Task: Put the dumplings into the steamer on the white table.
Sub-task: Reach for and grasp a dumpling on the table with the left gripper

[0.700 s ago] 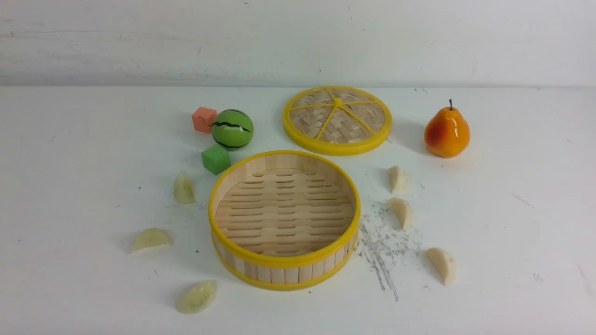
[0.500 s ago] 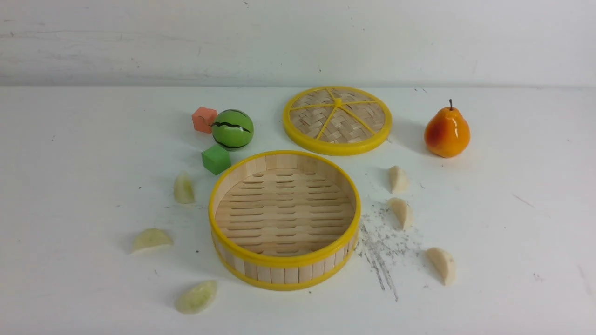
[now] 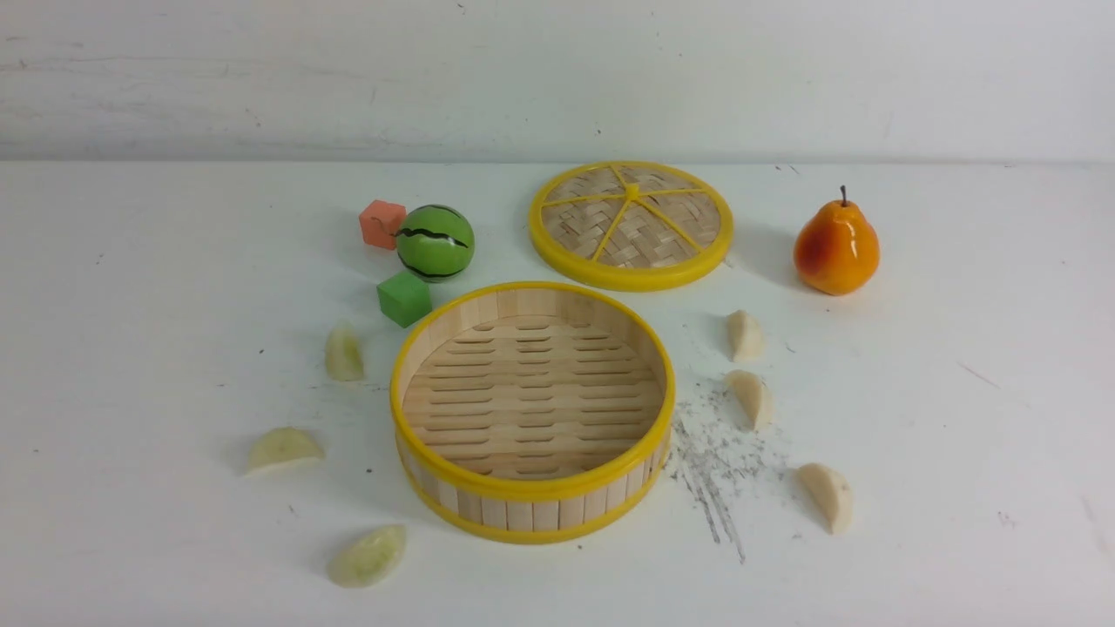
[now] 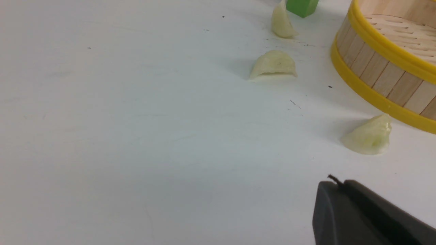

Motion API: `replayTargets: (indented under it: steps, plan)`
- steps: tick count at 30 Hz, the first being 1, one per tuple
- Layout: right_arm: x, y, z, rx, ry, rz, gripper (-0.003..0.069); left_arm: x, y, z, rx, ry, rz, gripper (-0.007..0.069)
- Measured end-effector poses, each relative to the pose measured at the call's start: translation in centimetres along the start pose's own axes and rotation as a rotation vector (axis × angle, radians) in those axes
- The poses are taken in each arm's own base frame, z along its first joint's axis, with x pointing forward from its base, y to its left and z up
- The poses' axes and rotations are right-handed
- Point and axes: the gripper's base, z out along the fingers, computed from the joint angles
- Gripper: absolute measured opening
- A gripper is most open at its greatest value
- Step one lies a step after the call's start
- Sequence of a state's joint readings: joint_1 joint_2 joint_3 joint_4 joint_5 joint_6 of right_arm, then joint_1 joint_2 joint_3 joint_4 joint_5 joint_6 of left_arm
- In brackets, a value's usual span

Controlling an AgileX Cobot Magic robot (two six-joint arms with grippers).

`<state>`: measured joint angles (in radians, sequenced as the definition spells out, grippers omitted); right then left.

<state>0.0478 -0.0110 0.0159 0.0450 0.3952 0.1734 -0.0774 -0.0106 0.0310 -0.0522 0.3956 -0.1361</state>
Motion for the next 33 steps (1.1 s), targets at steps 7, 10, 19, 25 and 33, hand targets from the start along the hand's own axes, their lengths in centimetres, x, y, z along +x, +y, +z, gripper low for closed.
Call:
replayTargets:
  steps: [7,10,19,25,33]
  plan:
    - [0.0,0.0,0.0,0.0,0.0,0.0,0.0239,0.0,0.0,0.0,-0.003,0.0,0.008,0.0019]
    - [0.0,0.0,0.0,0.0,0.0,0.0,0.0239,0.0,0.0,0.0,-0.003,-0.003,0.009,0.0021]
    - [-0.4,-0.1,0.1,0.009,-0.067,-0.055,0.0239,-2.1,-0.3,-0.3,0.029,-0.237,0.011,0.0028]
    - [-3.5,0.6,-0.7,-0.061,-0.426,-0.075,0.0239,-4.3,-0.6,-1.1,0.066,-0.494,0.012,0.0035]
    - [-6.9,1.6,-3.6,-0.197,-0.923,-0.02,0.0239,-5.5,-0.8,-1.9,0.123,-0.651,-0.087,0.0041]
